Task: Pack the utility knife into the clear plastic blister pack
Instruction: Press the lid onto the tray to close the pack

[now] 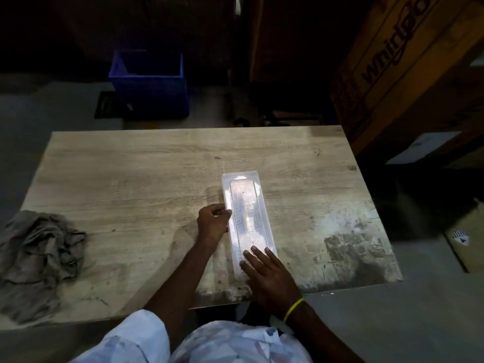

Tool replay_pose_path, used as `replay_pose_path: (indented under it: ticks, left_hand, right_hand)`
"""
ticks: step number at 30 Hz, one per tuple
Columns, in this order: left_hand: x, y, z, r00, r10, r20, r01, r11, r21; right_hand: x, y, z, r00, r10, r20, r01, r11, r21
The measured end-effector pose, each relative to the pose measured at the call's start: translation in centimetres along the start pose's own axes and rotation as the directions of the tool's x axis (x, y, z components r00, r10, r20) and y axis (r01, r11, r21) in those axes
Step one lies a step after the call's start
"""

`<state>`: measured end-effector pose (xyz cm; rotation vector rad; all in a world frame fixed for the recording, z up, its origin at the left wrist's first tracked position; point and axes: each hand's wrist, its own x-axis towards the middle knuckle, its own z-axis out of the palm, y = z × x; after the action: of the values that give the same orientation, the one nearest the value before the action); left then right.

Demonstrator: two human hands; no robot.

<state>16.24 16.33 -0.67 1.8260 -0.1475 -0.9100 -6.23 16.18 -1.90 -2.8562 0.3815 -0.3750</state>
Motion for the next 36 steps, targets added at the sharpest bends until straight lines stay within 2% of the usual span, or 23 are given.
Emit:
replay_pose_path:
  ticks: [4, 8, 10, 12, 14, 16, 17, 19, 21, 22, 23, 25, 26, 27, 29, 32, 34, 36]
  left_hand:
    - [0.1, -0.4, -0.1, 0.999, -0.004, 0.045, 0.005, 1.0, -0.028]
    - [-0.6, 0.5, -1.1, 0.993, -0.094, 0.073, 0.106, 0.977, -0.183]
    - [-0.8, 0.4, -2.0, 0.979, -0.187, 0.079, 0.202, 0.938, -0.281]
    - [-1.5, -0.3, -2.5, 0.957, -0.256, 0.136, 0.288, 0.9, -0.327]
    - [-3.2, -1.0, -2.8, 0.915, -0.316, 0.251, 0.388, 0.86, -0.331]
    - [-4.8, -1.5, -3.2, 0.86, -0.357, 0.365, 0.445, 0.874, -0.194]
    - [-5.3, -1.7, -3.6, 0.835, -0.378, 0.399, 0.445, 0.891, -0.087]
    - [-5.5, -1.8, -4.7, 0.81, -0.433, 0.395, 0.448, 0.892, 0.059]
    - [-4.5, -1.9, -5.8, 0.797, -0.508, 0.325, 0.521, 0.852, 0.053]
    - [-3.9, -1.8, -6.2, 0.797, -0.541, 0.268, 0.56, 0.829, 0.005]
    - [-3.0, -1.8, -6.5, 0.821, -0.541, 0.18, 0.556, 0.83, -0.041]
    - [-1.2, -1.5, -7.0, 0.904, -0.416, -0.101, 0.417, 0.909, -0.012]
    - [-0.5, -1.3, -7.2, 0.926, -0.298, -0.234, 0.318, 0.946, 0.057]
    - [0.2, -1.0, -7.4, 0.939, -0.171, -0.297, 0.213, 0.97, 0.117]
    - [0.8, 0.3, -6.9, 0.955, 0.033, -0.295, 0.025, 0.982, 0.188]
    - [1.5, 2.1, -5.6, 0.951, 0.202, -0.234, -0.14, 0.956, 0.256]
    - [1.9, 2.4, -4.8, 0.945, 0.238, -0.226, -0.168, 0.942, 0.29]
    - [1.8, 2.4, -4.4, 0.942, 0.214, -0.259, -0.126, 0.94, 0.317]
  right_hand:
    - [-0.3, 0.2, 1.1, 0.99, -0.042, -0.131, 0.034, 0.998, -0.057]
    - [-0.5, 2.1, 1.0, 0.978, -0.098, -0.184, 0.085, 0.993, -0.082]
    - [-0.7, 4.0, 0.0, 0.977, -0.023, -0.212, 0.002, 0.995, -0.098]
    - [-0.5, 5.9, -1.4, 0.97, 0.135, -0.202, -0.155, 0.984, -0.086]
    - [-0.1, 7.7, -2.5, 0.926, 0.333, -0.177, -0.344, 0.938, -0.038]
    - [0.2, 8.7, -3.4, 0.803, 0.565, -0.19, -0.56, 0.824, 0.084]
    - [0.5, 8.8, -3.8, 0.703, 0.682, -0.201, -0.651, 0.731, 0.204]
    - [1.4, 8.5, -4.5, 0.429, 0.884, -0.183, -0.746, 0.462, 0.479]
    - [2.3, 8.7, -4.5, 0.189, 0.981, -0.053, -0.702, 0.173, 0.691]
    - [2.4, 8.8, -4.2, 0.125, 0.992, 0.027, -0.655, 0.062, 0.753]
    - [2.5, 8.9, -3.9, 0.1, 0.991, 0.088, -0.623, -0.007, 0.782]
    - [2.5, 9.1, -3.1, 0.098, 0.985, 0.14, -0.615, -0.05, 0.787]
    - [2.9, 8.9, -3.1, 0.095, 0.985, 0.144, -0.624, -0.054, 0.78]
    - [3.6, 8.7, -3.3, 0.088, 0.985, 0.151, -0.635, -0.061, 0.77]
    - [4.9, 8.4, -3.5, 0.077, 0.984, 0.159, -0.652, -0.071, 0.755]
    - [6.0, 8.5, -3.4, 0.05, 0.986, 0.161, -0.654, -0.089, 0.751]
    - [6.3, 8.5, -3.3, 0.041, 0.986, 0.16, -0.652, -0.095, 0.752]
    - [6.5, 8.6, -3.5, 0.04, 0.989, 0.145, -0.659, -0.083, 0.748]
